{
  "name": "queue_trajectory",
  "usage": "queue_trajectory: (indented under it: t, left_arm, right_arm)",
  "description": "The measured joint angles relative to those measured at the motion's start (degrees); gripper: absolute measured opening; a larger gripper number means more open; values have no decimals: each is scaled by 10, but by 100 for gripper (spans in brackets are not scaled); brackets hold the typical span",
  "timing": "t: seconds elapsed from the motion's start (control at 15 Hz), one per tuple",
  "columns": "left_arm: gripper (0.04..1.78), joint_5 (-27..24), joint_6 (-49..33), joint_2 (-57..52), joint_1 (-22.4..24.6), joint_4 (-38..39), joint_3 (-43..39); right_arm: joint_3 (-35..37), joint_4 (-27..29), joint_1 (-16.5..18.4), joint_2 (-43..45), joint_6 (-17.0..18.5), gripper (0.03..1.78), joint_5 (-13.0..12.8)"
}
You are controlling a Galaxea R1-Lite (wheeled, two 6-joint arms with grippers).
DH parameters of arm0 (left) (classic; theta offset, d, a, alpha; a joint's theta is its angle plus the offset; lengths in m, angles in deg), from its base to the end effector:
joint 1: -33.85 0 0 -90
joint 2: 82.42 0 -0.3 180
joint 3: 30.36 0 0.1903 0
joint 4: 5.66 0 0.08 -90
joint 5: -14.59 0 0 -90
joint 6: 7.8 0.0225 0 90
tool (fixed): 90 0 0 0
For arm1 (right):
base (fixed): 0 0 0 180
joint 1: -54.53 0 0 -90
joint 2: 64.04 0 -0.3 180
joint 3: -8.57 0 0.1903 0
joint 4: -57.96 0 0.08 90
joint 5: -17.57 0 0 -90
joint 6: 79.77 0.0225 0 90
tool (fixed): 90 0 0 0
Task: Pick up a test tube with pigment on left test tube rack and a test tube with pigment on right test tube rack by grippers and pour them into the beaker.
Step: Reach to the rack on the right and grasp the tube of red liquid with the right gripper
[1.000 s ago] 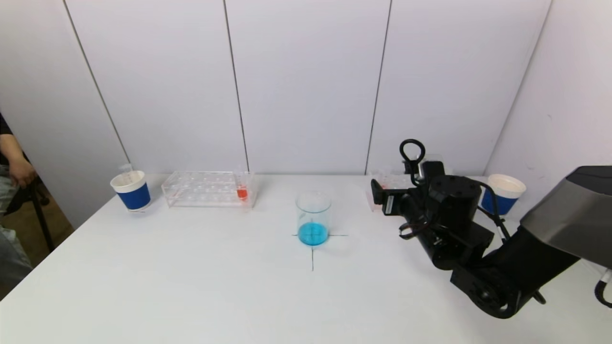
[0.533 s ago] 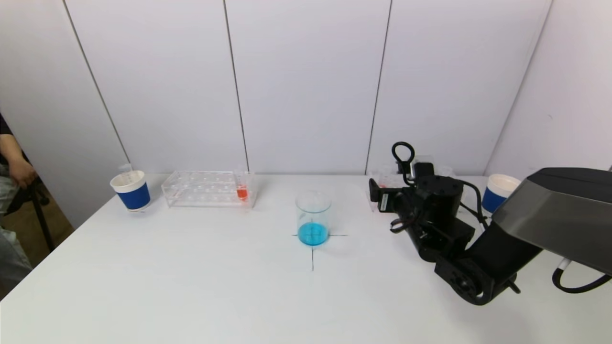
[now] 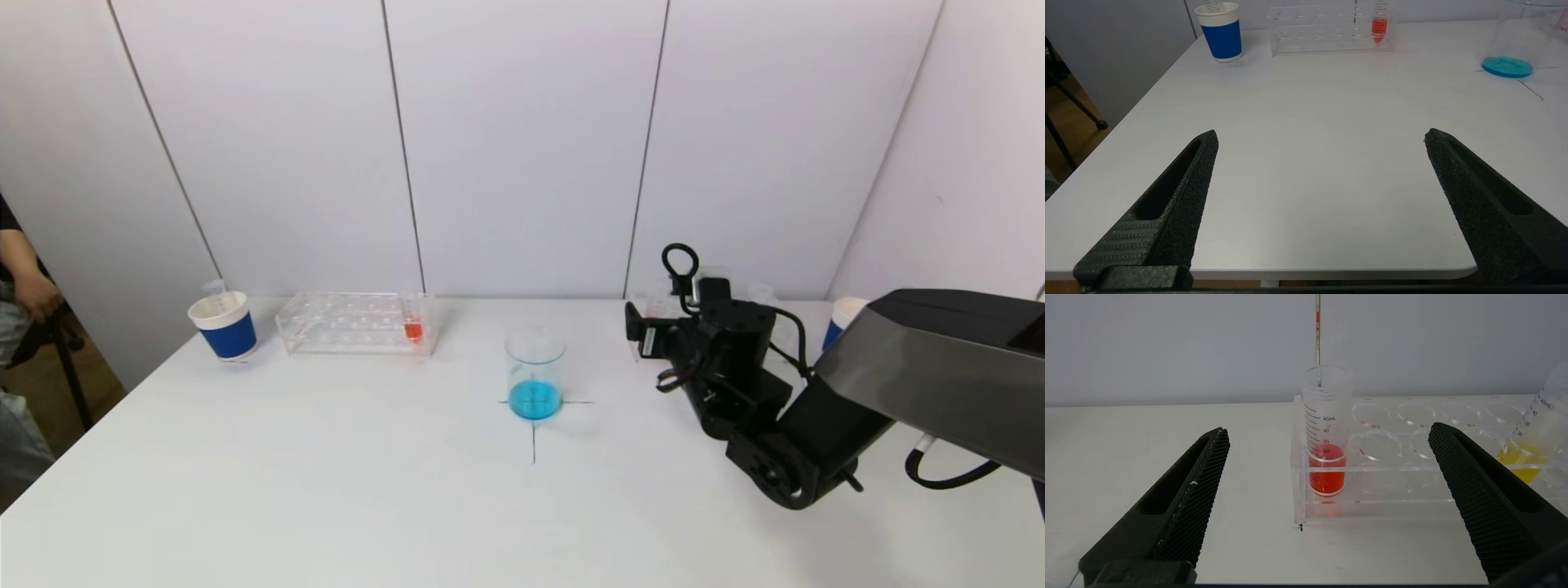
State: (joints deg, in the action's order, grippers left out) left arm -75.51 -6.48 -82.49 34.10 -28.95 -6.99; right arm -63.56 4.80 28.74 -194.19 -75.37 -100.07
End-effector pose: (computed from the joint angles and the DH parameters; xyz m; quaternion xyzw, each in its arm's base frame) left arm -0.0229 -0.0001 0.0756 0.0115 -0.0013 0.0013 0.9999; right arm 0.3591 0.1619 0.0594 0.0193 0.0372 -0.0176 0.9990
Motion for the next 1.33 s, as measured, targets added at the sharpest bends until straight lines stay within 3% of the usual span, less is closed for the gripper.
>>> queue_trajectory:
  t: [1.33]
  left_arm:
    - [176,0,0,0,0,0,0]
  right_arm:
    - [-130,25,23,-69,-20,177,11]
